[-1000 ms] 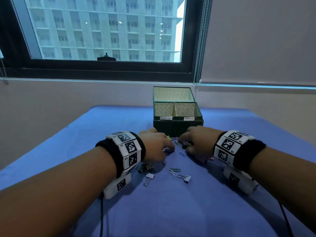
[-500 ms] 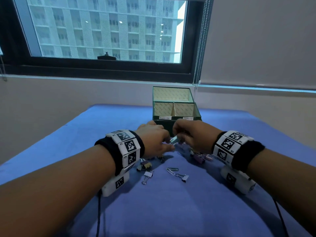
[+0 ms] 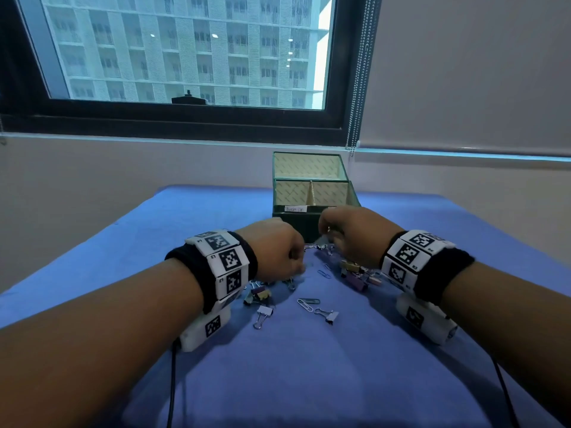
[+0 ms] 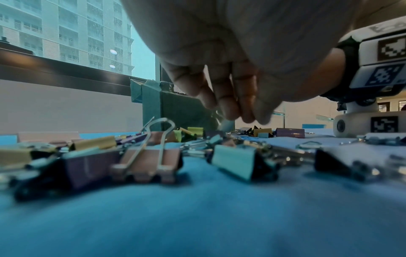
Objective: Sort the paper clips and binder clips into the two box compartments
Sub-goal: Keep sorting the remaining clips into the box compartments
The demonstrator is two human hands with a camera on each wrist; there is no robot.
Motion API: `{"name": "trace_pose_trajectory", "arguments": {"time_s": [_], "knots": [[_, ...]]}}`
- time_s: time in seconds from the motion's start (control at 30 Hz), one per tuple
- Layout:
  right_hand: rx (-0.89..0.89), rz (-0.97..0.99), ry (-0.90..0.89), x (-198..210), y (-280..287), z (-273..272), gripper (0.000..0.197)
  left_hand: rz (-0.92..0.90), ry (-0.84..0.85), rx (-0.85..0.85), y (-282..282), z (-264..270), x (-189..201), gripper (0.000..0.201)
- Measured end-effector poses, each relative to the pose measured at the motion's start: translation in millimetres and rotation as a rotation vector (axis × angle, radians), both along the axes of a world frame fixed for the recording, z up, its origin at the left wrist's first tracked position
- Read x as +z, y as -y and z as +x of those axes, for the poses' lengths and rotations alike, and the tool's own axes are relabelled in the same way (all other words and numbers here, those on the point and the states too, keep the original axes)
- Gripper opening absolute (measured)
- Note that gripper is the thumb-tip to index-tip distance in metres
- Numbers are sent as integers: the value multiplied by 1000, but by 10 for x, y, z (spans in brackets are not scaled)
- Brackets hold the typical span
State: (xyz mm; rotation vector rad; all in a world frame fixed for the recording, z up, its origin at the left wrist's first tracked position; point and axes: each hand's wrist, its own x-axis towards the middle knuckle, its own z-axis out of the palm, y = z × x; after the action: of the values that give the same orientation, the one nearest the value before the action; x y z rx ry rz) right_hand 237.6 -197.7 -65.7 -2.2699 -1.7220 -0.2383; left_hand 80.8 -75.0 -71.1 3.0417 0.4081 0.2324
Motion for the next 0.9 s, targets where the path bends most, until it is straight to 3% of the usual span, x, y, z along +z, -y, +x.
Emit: {"name": "trace_pose_trajectory", "arguments": {"time_s": [0.17,0.3,0.43,0.67,0.9], "knots": [[-41,-170,62,-36,-1,-9,13,-137,-40,-81,81,-50,-1,11],[-55,-286,61,-68,-24,0,34,-231,-147,-186,123,-85,0,29],[-17,-286,63,-85,-39,13,24,-145,-256,-215,157,-69,-12,40],[62,-305,103,-172,-81,39,7,-199,-217,-236,195,-101,-16,4],[25,-125,-54,153,-51,76,12,-86,-178,-211,197,-101,-3,5]]}}
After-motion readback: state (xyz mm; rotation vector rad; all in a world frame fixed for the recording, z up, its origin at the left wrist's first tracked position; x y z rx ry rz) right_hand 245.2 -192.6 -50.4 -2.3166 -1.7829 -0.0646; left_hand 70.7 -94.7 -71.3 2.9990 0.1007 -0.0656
